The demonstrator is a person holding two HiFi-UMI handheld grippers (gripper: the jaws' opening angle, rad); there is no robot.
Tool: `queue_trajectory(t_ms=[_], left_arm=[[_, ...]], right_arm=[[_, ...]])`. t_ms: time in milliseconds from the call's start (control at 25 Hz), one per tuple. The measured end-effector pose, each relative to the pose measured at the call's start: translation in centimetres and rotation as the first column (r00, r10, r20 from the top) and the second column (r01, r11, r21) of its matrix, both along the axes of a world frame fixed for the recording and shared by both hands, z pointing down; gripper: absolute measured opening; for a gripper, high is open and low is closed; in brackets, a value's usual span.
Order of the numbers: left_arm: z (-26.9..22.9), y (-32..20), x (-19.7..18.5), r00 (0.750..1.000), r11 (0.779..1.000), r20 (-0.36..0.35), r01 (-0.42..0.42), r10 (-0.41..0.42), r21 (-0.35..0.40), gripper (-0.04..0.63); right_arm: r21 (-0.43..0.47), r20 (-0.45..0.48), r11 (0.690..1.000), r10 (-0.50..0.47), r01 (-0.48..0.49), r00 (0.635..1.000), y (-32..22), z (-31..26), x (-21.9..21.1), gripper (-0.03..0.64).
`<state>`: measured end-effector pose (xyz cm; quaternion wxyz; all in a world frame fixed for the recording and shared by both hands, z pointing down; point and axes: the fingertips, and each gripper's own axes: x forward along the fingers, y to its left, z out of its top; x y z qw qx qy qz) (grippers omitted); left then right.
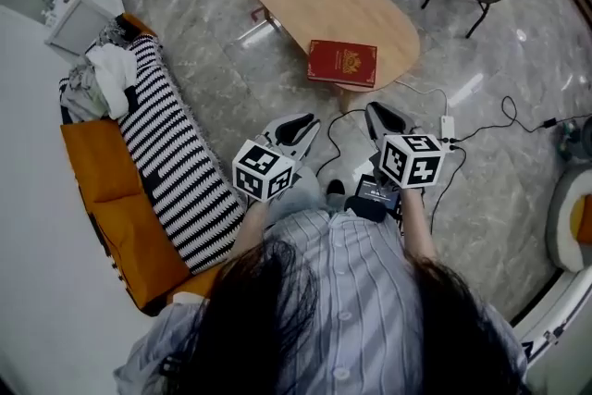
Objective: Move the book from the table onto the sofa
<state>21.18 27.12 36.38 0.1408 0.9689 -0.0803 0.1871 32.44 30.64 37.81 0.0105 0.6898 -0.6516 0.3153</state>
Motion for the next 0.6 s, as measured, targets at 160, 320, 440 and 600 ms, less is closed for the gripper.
queue_trajectory(t_ms=[160, 320, 440, 600], left_arm=[[0.3, 0.2, 0.5, 1.000, 1.000, 0.023, -0.009, 0.009, 0.016, 0.055], [0.7, -0.4, 0.8, 0.999, 1.000, 0.031, 0.010, -0.010, 0.017, 0.055], [1.4, -1.2, 1.0, 0.999, 1.000, 0.041, 0.015, -0.015, 0.006, 0.055], [2.3, -2.9, 1.6, 0.998, 1.000, 0.059, -0.005, 0.005, -0.004, 0.055]], right_arm=[[-0.003, 0.011, 1.000, 0.005, -0.005, 1.000, 0.2, 0.5, 0.9, 0.037], [-0.008, 0.038, 1.000, 0.015, -0.015, 0.999, 0.1, 1.2, 1.7, 0.037], [-0.021, 0.047, 1.000, 0.023, -0.022, 0.999, -0.4, 2.0, 2.2, 0.037], [-0.031, 0.060, 0.999, 0.046, -0.044, 0.997, -1.8, 2.8, 3.4, 0.037]])
